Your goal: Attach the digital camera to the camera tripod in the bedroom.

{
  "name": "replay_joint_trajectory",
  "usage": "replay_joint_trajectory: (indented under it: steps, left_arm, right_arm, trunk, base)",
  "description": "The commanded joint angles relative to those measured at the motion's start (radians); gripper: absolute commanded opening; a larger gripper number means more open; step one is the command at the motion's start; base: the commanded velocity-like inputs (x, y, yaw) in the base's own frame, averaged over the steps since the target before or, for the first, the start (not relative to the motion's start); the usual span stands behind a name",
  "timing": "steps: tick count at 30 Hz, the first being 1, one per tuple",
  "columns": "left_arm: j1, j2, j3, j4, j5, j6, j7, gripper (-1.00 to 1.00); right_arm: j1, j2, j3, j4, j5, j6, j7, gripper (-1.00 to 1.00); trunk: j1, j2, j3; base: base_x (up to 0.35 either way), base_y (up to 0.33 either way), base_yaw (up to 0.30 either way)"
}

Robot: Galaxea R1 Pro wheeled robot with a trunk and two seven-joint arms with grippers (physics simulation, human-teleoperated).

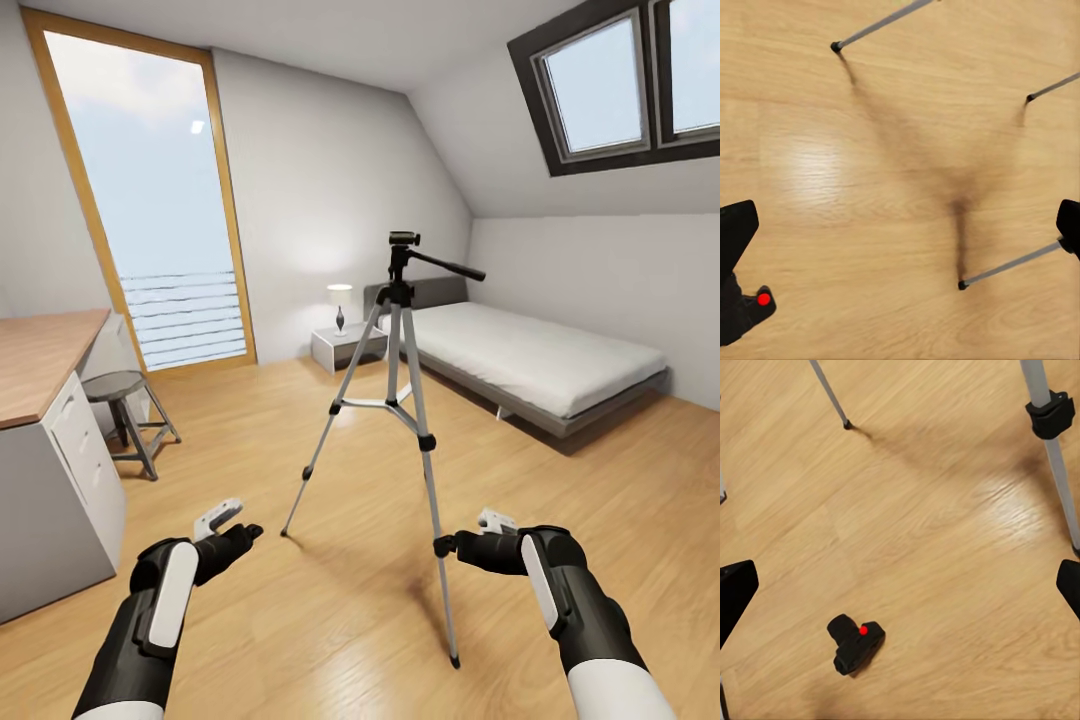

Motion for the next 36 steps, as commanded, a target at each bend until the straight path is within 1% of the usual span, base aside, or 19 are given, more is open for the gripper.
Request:
replay_joint_trajectory:
  steps: [1,7,11,12,13,17,27,36]
  left_arm:
    - [-0.001,-0.001,0.004,-0.001,0.011,0.003,0.008,1.0]
    - [-0.001,-0.001,0.011,0.006,0.01,0.003,0.008,1.0]
    - [-0.001,0.0,0.018,0.029,0.01,0.001,0.008,1.0]
    - [-0.001,0.002,0.02,0.041,0.01,0.001,0.007,1.0]
    - [-0.001,0.015,0.022,0.077,0.009,0.001,0.007,1.0]
    - [-0.001,0.02,0.022,0.094,0.009,0.001,0.007,1.0]
    - [-0.001,0.025,0.021,0.107,0.004,0.001,0.007,1.0]
    - [-0.001,0.035,0.022,0.109,0.005,0.0,0.007,1.0]
  right_arm:
    - [-0.001,0.001,-0.003,-0.001,-0.003,0.006,0.002,1.0]
    - [-0.001,0.0,-0.004,0.003,-0.004,0.006,0.007,1.0]
    - [-0.001,0.0,-0.005,0.004,-0.004,0.006,0.008,1.0]
    - [-0.001,0.0,-0.004,0.005,-0.004,0.007,0.009,1.0]
    - [-0.001,0.0,-0.004,0.009,-0.004,0.006,0.011,1.0]
    - [-0.001,0.0,-0.003,0.009,-0.004,0.007,0.012,1.0]
    - [-0.001,-0.001,-0.005,0.009,-0.004,0.007,0.012,1.0]
    - [-0.001,-0.001,-0.004,0.011,-0.004,0.007,0.012,1.0]
  trunk:
    - [0.004,-0.008,-0.004]
    - [0.027,-0.05,-0.023]
    - [0.042,-0.078,-0.036]
    - [0.046,-0.085,-0.039]
    - [0.05,-0.092,-0.042]
    - [0.065,-0.12,-0.054]
    - [0.104,-0.19,-0.086]
    - [0.138,-0.253,-0.114]
  base:
    - [0.0,0.0,0.0]
    - [0.0,0.0,0.0]
    - [0.0,0.0,0.0]
    - [0.0,0.0,0.0]
    - [0.0,0.0,0.0]
    - [0.0,0.0,0.0]
    - [0.0,0.0,0.0]
    - [0.0,0.0,0.0]
